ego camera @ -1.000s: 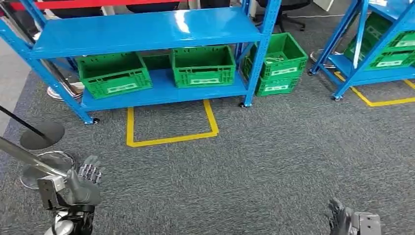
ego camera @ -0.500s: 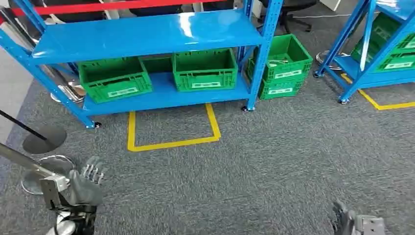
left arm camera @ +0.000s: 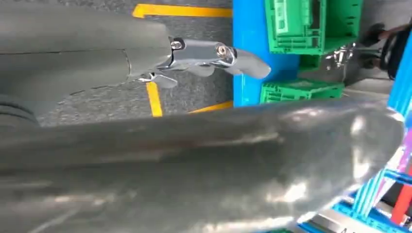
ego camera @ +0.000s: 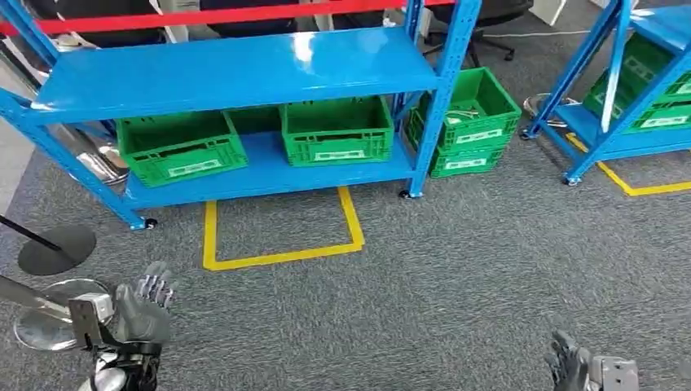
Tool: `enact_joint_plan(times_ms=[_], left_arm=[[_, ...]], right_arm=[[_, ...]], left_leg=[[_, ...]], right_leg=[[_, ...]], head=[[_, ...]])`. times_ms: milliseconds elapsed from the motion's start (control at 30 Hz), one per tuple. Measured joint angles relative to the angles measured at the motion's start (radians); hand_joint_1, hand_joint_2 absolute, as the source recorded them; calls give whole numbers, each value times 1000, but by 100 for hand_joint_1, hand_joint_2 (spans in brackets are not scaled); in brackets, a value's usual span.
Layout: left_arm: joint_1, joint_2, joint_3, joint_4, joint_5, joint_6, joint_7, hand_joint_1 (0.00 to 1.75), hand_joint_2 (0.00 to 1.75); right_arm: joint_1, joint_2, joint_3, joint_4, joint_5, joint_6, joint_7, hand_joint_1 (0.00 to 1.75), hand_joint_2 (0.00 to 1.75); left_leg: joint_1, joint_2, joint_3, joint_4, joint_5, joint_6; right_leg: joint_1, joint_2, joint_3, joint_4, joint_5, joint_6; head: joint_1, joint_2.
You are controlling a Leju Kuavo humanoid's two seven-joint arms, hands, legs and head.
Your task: Take the parts from the cabinet and place them on the table.
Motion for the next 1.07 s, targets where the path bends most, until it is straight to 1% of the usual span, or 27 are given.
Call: enact_joint_plan(times_ms=[33,67,100,133,200,233,267,300,333,367,400,433,500,533,567,633,700,733,767,800,833,867,900,933,967,1000,1067], left_arm=[[0,0,0,0,0,0,0,0,0],[0,0,1,0,0,0,0,0,0],[-1,2,2,0,0,0,0,0,0],[0,2,1,0,0,0,0,0,0],[2,1,1,0,0,0,0,0,0],[2,1,1,1,0,0,0,0,0],[2,1,1,1,0,0,0,0,0],[2,1,0,1,0,0,0,0,0],[3,0,0,2,0,0,0,0,0],[2,1,1,4,0,0,0,0,0],[3,0,1,5,1,0,0,0,0],[3,0,1,5,1,0,0,0,0],[1,2,1,5,0,0,0,0,0],[1,1,0,5,0,0,-2,0,0],[-4,0,-2,5,0,0,-2,0,0],[-6,0,-3,5,0,0,-2,0,0],[-3,0,-2,5,0,0,-2,0,0],[-3,1,-2,5,0,0,-2,0,0],[-3,1,-2,5,0,0,-2,0,0],[-3,1,-3,5,0,0,-2,0,0],[-3,2,-3,5,0,0,-2,0,0],[-3,2,-3,5,0,0,-2,0,0],[-5,2,-3,5,0,0,-1,0,0],[-4,2,-3,5,0,1,-2,0,0],[-4,2,-3,5,0,1,-1,0,0],[-5,2,-3,5,0,0,-2,0,0],[-4,0,-3,5,0,0,-2,0,0]], right_arm=[[-4,0,1,0,2,0,-1,0,0],[-5,-2,2,0,3,-1,0,0,0],[-2,-2,2,0,3,-3,2,0,0],[2,-3,2,0,3,-3,2,0,0],[3,-3,3,0,4,-3,2,0,0],[3,-3,3,0,4,-4,2,0,0],[4,-3,3,0,4,-6,3,0,0],[6,-3,3,0,4,-6,3,0,0],[9,-3,3,0,5,-7,3,0,0],[14,-3,4,2,5,-7,3,0,0],[15,-5,5,2,5,-6,6,0,0],[13,-5,6,0,5,-8,5,0,0],[4,-6,6,-3,5,-8,4,0,0],[3,-6,5,-3,5,-9,3,0,0],[4,-6,5,-3,5,-9,3,0,0],[6,-6,5,-3,5,-9,3,0,0],[6,-6,5,-3,5,-9,3,0,0],[6,-6,5,-3,5,-9,3,0,0],[5,-6,5,-3,5,-9,3,0,0],[5,-6,5,-3,5,-9,3,0,0],[5,-6,5,-3,5,-9,3,0,0],[6,-6,6,-3,5,-9,3,0,0],[7,-6,5,-3,5,-10,5,0,0],[7,-6,5,-5,5,-11,4,0,0],[7,-6,6,-7,5,-11,4,0,0],[3,-8,6,-9,5,-11,4,0,0],[-3,-9,7,-9,5,-11,4,0,0]], left_leg=[[1,1,16,-1,-12,6],[1,-2,26,-1,-24,9],[1,-5,34,-1,-34,12],[2,-10,44,-1,-46,14],[4,-29,75,-1,-72,14],[5,-39,93,-1,-85,13],[7,-53,114,-1,-100,10],[9,-64,132,-1,-113,8],[9,-73,139,-2,-127,4],[8,-87,152,13,-141,0],[6,-100,148,3,-152,-7],[11,-108,159,2,-150,-17],[8,-102,163,5,-153,-21],[3,-51,147,42,-143,-28],[2,-18,103,114,-137,-34],[4,3,-9,258,-190,-43],[4,3,-72,300,-250,-39],[3,3,-79,276,-244,-36],[1,5,-72,228,-212,-29],[-5,18,-55,148,-142,-18],[-17,59,-39,78,-57,-2],[-33,105,-42,24,-4,8],[-27,100,-37,13,-13,6],[-26,90,-30,11,-15,4],[-20,68,-22,0,-12,5],[-11,52,-1,1,-8,7],[-7,31,22,1,-12,17]], right_leg=[[-1,-2,-29,69,16,4],[-1,-2,-84,153,15,10],[-2,-2,-138,220,-13,15],[-3,-2,-186,265,-65,18],[-3,-2,-250,274,-166,22],[-3,-2,-264,246,-171,24],[-4,2,-268,190,-133,23],[-8,13,-266,127,-55,26],[-16,49,-268,65,69,33],[-19,69,-274,26,159,27],[-12,53,-255,35,140,10],[-9,44,-254,33,145,-1],[-15,23,-231,24,141,-15],[-15,19,-215,18,136,-21],[-14,6,-201,10,129,-28],[-12,-15,-175,-1,111,-30],[-12,-34,-141,-10,89,-30],[-11,-44,-120,-13,76,-29],[-10,-55,-98,-16,62,-29],[-8,-70,-71,-20,44,-25],[-6,-80,-63,-26,30,-22],[1,-89,-35,-23,14,-19],[8,-97,-29,-30,-3,-15],[11,-116,-10,-52,-18,-14],[13,-118,13,-34,1,-6],[15,-118,30,-38,-7,0],[8,-38,0,38,-21,7]], head=[[8,0],[8,0],[7,0],[8,0],[8,0],[8,0],[8,0],[9,0],[9,0],[9,0],[8,0],[8,0],[8,0],[6,0],[-4,0],[-3,0],[-3,0],[-3,0],[-3,0],[-3,0],[-3,0],[-3,0],[-9,0],[0,0],[1,0],[0,0],[8,-1]])
